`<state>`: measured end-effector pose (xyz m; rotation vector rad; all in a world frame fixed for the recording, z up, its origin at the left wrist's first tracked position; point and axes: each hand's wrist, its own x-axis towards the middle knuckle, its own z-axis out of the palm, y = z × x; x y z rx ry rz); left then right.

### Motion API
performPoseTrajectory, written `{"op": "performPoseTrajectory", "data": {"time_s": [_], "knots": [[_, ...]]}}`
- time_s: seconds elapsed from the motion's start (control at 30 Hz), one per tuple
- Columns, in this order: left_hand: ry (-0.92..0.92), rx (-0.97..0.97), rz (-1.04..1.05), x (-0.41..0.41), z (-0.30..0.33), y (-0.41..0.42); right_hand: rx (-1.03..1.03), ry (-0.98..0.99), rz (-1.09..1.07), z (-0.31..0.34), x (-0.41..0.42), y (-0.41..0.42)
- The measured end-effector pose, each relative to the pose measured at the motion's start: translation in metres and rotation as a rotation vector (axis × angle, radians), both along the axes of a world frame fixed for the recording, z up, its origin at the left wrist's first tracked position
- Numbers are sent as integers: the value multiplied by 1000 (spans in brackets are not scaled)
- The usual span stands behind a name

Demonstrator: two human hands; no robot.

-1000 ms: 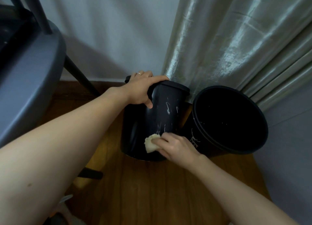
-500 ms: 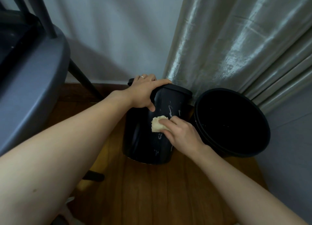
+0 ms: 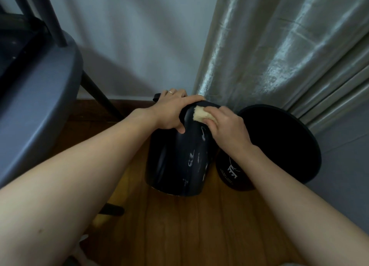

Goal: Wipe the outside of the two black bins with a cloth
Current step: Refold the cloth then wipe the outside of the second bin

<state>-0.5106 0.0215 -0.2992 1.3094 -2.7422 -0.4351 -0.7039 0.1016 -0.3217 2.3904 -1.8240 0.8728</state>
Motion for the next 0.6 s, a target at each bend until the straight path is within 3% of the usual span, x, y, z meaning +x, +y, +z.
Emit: {"op": "performPoseTrajectory", "data": {"time_s": [0.23, 0.4, 0.6], "knots": [[0, -7, -1, 2, 0, 0, 23, -35, 80, -15, 8, 13], [2, -14, -4, 2, 2, 1, 72, 86, 252, -27, 4, 34], [4, -1, 2, 1, 1, 0, 24, -21, 33, -13, 9, 15]]}}
